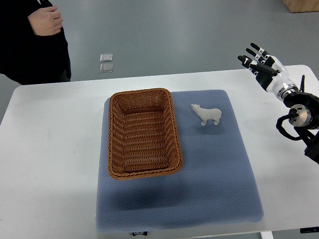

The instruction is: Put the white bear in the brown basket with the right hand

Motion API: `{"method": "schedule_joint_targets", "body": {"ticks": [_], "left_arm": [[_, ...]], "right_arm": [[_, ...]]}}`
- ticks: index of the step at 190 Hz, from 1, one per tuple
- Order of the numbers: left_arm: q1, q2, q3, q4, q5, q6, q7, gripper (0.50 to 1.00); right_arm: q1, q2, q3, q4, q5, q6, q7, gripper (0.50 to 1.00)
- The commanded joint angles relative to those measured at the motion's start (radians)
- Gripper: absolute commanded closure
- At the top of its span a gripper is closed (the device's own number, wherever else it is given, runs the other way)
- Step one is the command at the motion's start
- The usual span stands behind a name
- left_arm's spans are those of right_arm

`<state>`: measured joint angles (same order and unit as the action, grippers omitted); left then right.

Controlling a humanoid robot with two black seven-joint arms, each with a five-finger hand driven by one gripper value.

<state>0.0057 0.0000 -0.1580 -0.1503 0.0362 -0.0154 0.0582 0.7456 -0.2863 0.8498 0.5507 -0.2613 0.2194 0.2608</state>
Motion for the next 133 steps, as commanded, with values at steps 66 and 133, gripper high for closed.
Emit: {"method": "schedule_joint_targets", "body": {"ticks": [66,133], "left_arm": [[0.000,0.000,0.000,-0.002,0.001,0.000,0.000,0.500],[0.000,0.000,-0.002,-0.002,0.001,0.000,0.000,0.500]], "right_arm": [[0.001,-0.001,0.000,0.001,-0.001,0.000,0.000,0.576],[0.003,-0.001,-0.003,0.003,-0.004,0.003,0.000,0.576]]}}
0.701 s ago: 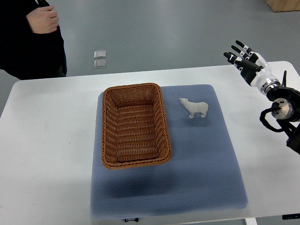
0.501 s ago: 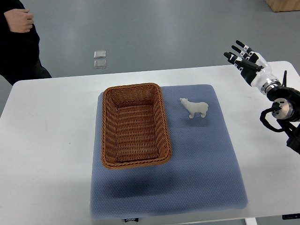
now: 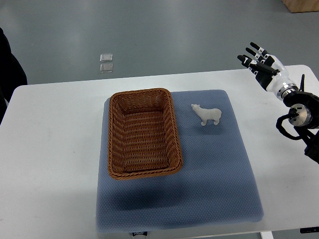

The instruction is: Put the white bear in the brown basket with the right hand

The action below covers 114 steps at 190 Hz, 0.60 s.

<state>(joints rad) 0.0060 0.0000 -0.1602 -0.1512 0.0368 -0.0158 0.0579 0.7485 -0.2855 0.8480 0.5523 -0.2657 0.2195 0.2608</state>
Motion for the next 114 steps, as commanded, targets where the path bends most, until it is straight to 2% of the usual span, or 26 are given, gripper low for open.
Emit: {"method": "schedule_joint_targets", "body": {"ticks": [1,26,114], "left_arm": [[0.000,0.000,0.001,-0.001,0.000,0.000,0.000,0.500],[0.000,0.000,0.001,-0.001,0.000,0.000,0.000,0.500],[0.000,0.000,0.001,-0.001,0.000,0.000,0.000,0.500]], "right_arm": [[0.000,-0.001,-0.001,0.001,0.000,0.003,0.000,0.576],[0.000,-0.003,-0.006,0.001,-0.001,0.037,0.000,0.576],[0.002,-0.003,-0.007,0.001,-0.009,0.041,0.000,0.576]]}}
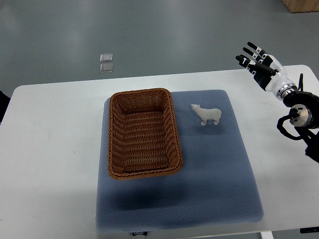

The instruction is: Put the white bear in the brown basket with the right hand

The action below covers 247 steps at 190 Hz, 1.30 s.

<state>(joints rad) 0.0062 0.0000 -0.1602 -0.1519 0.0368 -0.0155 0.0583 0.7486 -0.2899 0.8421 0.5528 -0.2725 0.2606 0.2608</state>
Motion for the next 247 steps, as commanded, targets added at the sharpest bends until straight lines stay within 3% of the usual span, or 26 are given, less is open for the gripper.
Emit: {"method": "schedule_joint_targets", "body": {"ticks": [1,107,204,247], "left_arm": [[0.000,0.000,0.001,0.000,0.000,0.000,0.000,0.500],[0.000,0.000,-0.001,0.000,0.000,0.000,-0.002,0.500],[0.000,0.000,-0.001,0.000,-0.002,0.000,0.000,0.500],[0.000,0.000,-0.001,0.000,0.000,0.000,0.000,0.500]], "right_arm": [[0.001,0.001,-0.001,0.001,-0.002,0.000,0.000,0.576],[0.000,0.000,-0.009,0.004,-0.013,0.003,0.000,0.574],[0.003,0.000,-0.008,0.007,-0.096,0.051,0.000,0.576],[0.001,0.003,-0.005,0.007,-0.096,0.040,0.029,0.576]]}}
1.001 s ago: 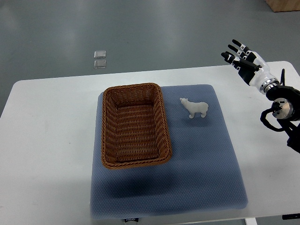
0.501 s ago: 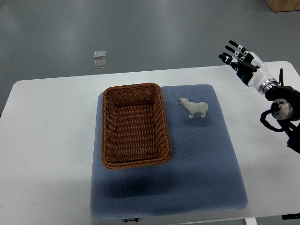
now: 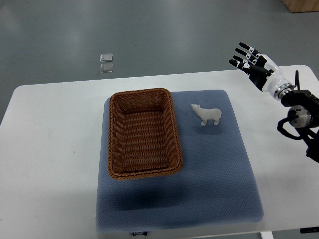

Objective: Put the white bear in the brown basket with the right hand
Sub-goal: 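Reach the right hand toward the white polar bear figurine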

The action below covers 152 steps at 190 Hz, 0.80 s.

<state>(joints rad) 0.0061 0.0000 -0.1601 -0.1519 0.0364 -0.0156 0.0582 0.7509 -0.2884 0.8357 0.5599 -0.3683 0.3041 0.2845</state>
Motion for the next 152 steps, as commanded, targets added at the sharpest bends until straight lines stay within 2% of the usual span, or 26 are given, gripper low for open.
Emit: {"method": "schedule_joint_targets", "body": {"ticks": [1,74,84,107,126,152], "left_arm": [[0.000,0.000,0.001,0.000,-0.001,0.000,0.000,0.500],[0.000,0.000,-0.001,0.000,0.000,0.000,0.000,0.500],[0.000,0.000,-0.001,0.000,0.000,-0.001,0.000,0.500],[0.000,0.000,-0.001,0.000,0.000,-0.001,0.000,0.500],[0.000,0.000,-0.001,0.000,0.000,0.000,0.000,0.500],[0.000,0.000,0.001,0.000,0.000,-0.001,0.000,0.500]], "right_arm": [[-0.001,0.002,0.002,-0.001,0.000,-0.003,0.005,0.576],[0.011,-0.017,-0.004,0.002,-0.044,0.013,0.005,0.576],[0.015,-0.024,-0.006,0.005,-0.124,0.040,0.007,0.579],[0.030,-0.051,-0.004,0.009,-0.365,0.158,0.035,0.583],[0.042,-0.066,-0.004,0.038,-0.506,0.187,0.068,0.585],[0.045,-0.100,-0.024,0.118,-0.629,0.210,0.073,0.585]]}}
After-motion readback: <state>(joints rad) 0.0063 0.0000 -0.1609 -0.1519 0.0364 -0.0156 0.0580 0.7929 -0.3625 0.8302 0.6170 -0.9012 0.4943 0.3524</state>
